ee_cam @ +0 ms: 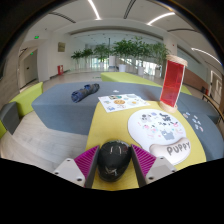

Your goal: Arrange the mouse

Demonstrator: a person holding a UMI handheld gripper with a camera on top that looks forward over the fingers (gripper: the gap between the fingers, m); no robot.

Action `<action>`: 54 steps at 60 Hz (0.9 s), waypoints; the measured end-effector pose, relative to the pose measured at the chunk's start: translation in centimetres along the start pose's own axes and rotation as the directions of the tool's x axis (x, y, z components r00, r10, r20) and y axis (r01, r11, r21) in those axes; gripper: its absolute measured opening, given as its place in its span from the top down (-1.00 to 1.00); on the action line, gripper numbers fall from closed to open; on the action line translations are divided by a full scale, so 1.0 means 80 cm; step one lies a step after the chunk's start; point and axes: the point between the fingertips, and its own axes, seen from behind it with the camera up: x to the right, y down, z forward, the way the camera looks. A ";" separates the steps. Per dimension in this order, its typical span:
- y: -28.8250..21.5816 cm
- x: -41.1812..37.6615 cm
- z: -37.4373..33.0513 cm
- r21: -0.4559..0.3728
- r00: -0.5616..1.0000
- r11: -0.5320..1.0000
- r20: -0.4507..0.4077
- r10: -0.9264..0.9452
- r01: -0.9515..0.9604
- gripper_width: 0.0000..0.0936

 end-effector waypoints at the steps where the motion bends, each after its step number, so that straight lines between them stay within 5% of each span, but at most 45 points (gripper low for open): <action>1: -0.001 0.000 -0.001 0.002 1.000 1.000 0.002 0.002 -0.002 -0.31; 9: 0.001 -0.001 -0.004 0.006 1.000 1.000 0.013 0.000 0.000 -0.10; 14: -0.012 -0.023 -0.014 -0.016 0.990 0.998 0.128 0.059 -0.057 0.00; 17: -0.049 -0.023 -0.025 0.036 0.981 0.995 0.174 0.084 -0.092 0.02; 26: -0.162 0.077 -0.029 0.192 0.996 0.981 0.082 0.018 -0.033 0.02; 47: -0.044 0.199 0.083 -0.099 0.999 0.994 0.037 -0.039 0.043 0.02; 54: -0.056 0.201 0.088 -0.053 0.998 0.998 0.047 -0.034 0.036 -0.29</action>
